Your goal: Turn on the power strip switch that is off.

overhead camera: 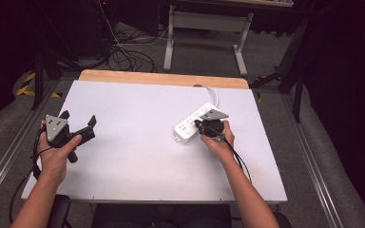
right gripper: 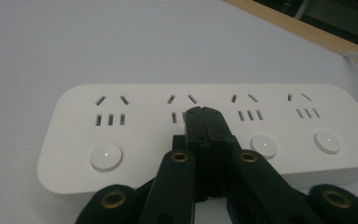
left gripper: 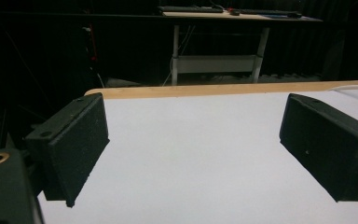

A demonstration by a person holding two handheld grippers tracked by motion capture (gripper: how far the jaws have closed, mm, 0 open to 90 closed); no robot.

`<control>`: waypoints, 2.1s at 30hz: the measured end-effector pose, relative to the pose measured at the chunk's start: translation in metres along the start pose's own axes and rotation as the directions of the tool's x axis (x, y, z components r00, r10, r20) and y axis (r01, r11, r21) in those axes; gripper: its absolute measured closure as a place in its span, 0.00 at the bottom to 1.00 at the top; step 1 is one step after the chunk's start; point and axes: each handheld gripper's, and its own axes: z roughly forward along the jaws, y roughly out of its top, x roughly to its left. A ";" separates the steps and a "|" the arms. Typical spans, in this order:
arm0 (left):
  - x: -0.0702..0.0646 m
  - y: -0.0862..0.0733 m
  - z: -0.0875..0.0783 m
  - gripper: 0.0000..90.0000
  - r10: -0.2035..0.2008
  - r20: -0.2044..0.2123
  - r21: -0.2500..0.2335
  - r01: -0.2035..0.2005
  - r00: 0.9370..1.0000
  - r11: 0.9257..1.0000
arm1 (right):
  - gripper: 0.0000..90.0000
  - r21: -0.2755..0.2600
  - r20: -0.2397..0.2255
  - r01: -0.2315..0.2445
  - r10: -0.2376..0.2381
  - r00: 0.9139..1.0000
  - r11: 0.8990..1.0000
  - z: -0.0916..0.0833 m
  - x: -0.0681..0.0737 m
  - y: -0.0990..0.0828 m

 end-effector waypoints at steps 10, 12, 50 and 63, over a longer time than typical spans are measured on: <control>0.000 0.000 0.000 0.10 0.001 -0.003 -0.002 -0.001 1.000 1.000 | 1.00 -0.035 -0.011 -0.029 0.029 1.000 0.999 0.000 -0.003 -0.004; 0.001 0.000 0.000 0.10 -0.001 -0.003 -0.002 0.001 1.000 1.000 | 1.00 -0.051 -0.010 -0.034 0.034 0.999 0.998 -0.001 -0.006 -0.004; 0.000 0.000 0.001 0.10 0.005 0.000 0.002 -0.005 1.000 1.000 | 0.82 -0.368 -0.102 -0.144 0.114 0.988 0.919 -0.070 -0.016 -0.001; 0.000 0.000 0.001 0.10 0.004 0.000 0.001 -0.004 1.000 1.000 | 0.67 -0.404 -0.094 -0.159 0.133 0.987 0.901 -0.080 -0.022 -0.001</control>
